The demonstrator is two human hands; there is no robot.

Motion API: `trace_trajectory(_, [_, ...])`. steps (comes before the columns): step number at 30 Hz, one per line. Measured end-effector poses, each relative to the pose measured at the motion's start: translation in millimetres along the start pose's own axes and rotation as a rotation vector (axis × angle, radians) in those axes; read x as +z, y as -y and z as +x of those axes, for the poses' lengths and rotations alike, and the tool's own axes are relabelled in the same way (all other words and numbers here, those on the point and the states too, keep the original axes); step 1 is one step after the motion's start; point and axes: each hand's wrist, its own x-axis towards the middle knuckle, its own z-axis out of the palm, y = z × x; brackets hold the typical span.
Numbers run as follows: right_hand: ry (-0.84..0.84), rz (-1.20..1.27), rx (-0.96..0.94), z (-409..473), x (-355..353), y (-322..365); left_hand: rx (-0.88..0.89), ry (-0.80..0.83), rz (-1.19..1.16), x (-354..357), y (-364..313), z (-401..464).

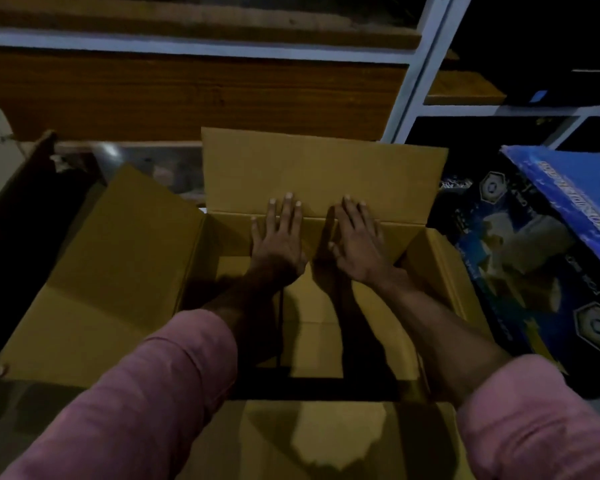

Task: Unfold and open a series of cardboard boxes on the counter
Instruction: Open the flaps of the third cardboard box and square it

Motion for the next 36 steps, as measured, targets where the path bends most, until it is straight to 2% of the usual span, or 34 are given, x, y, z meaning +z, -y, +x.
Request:
trace_trajectory(3, [0.054, -0.027, 0.028, 17, 8, -1, 0.008, 0.005, 0.037, 10, 7, 14])
trace_trajectory(7, [0.056, -0.050, 0.030, 21, 17, -3, 0.029, -0.097, 0.073, 23, 12, 14])
trace_trajectory(11, [0.078, -0.086, 0.021, 20, 14, -5, 0.039, -0.124, 0.082, 21, 10, 11])
trace_trajectory(17, [0.135, 0.011, 0.022, -3, 14, -5, 0.024, -0.015, 0.078, 11, 10, -12])
trace_trajectory(26, [0.243, 0.161, 0.103, -130, 14, -11, -0.172, 0.113, 0.006, -4, -15, -128])
trace_trajectory(30, [0.133, 0.136, 0.083, -212, 7, -15, -0.132, -0.045, -0.112, -13, -19, -199])
trace_trajectory(33, [0.054, 0.036, 0.037, -264, 10, -26, -0.159, -0.149, -0.024, -10, -19, -251])
trace_trajectory(35, [0.014, -0.014, 0.054, -288, 15, -34, -0.248, -0.143, 0.034, -11, -17, -279])
trace_trajectory(36, [-0.014, -0.041, 0.067, -299, 17, -38, -0.311, -0.091, 0.047, -12, -15, -291])
